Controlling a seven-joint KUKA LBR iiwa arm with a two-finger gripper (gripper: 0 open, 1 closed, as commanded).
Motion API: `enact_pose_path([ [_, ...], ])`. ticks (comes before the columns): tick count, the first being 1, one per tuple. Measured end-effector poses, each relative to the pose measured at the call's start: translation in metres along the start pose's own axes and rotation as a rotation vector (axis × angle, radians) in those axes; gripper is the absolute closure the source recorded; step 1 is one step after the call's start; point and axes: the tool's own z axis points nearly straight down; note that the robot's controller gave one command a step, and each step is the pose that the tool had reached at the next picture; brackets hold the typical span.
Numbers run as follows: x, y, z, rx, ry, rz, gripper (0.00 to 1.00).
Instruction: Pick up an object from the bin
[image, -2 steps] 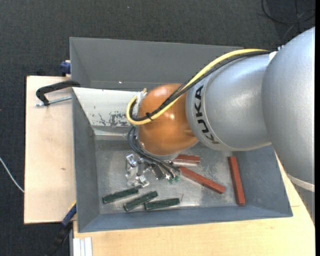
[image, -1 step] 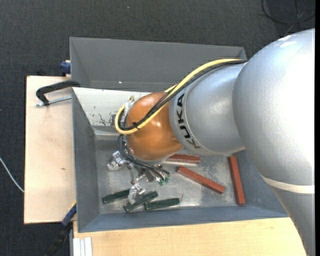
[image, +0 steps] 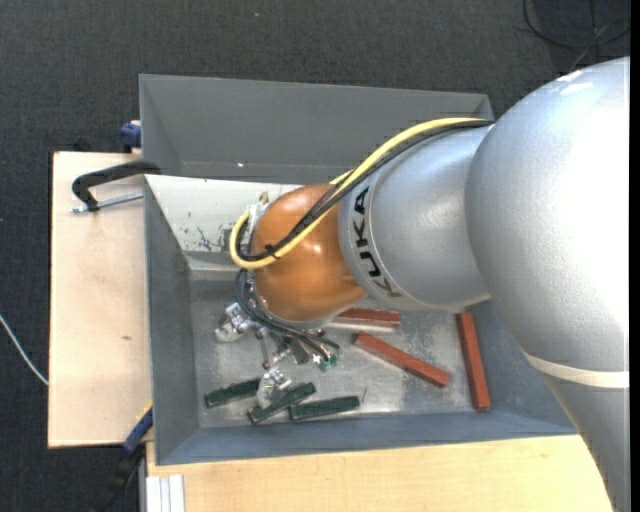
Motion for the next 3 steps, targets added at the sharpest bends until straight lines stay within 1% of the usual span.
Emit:
enact_pose_path([
  [1, 0.000, 0.011, 0.008, 0.001, 0.027, -0.274, 1.00],
  [2, 0.000, 0.011, 0.008, 0.001, 0.027, -0.274, 1.00],
  [3, 0.002, 0.018, -0.188, -0.005, 0.009, -0.489, 1.00],
])
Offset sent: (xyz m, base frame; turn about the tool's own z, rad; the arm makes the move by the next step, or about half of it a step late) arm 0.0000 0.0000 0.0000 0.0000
